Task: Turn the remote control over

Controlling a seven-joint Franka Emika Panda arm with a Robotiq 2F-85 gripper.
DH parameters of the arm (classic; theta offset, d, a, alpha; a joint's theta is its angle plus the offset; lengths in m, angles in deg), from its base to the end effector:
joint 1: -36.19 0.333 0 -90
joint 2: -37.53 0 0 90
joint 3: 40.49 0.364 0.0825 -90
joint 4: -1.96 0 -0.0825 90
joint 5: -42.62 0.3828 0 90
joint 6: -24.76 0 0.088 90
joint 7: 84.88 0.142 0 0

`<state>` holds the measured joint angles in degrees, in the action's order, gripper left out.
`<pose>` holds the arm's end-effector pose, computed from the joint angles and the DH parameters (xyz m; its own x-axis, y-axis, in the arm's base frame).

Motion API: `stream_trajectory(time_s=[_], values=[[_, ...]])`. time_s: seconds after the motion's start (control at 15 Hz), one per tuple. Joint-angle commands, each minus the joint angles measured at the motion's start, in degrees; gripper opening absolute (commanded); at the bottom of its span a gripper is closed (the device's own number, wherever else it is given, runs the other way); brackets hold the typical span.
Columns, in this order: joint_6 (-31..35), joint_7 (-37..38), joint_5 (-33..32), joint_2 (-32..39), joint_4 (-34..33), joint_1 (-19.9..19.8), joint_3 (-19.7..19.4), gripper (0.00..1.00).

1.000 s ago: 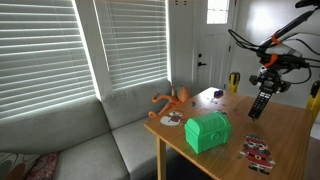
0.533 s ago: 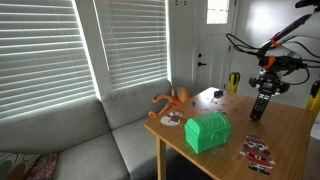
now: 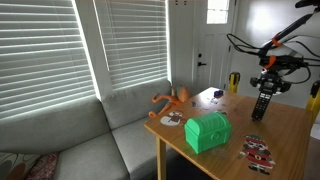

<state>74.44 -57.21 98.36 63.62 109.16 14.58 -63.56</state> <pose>0.4553 -0.2228 0.3618 0.0559 0.0040 -0.9984 -0.9893 -0.1345 -0.0559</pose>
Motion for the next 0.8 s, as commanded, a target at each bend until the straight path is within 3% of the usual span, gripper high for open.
stream_trajectory(time_s=[0.0,0.27,0.53,0.6,0.73], values=[[-0.7,0.7,-1.0,1.6,-2.3,-0.4,-0.7,0.17],[-0.5,0.0,0.1,1.3,-2.3,-0.6,-0.9,0.17],[-4.3,-0.9,6.2,2.6,-1.4,-1.7,0.5,0.17],[-1.3,0.5,6.2,1.3,0.9,-5.6,6.4,0.17],[-1.4,1.5,7.9,2.5,1.4,-7.4,9.2,0.17]])
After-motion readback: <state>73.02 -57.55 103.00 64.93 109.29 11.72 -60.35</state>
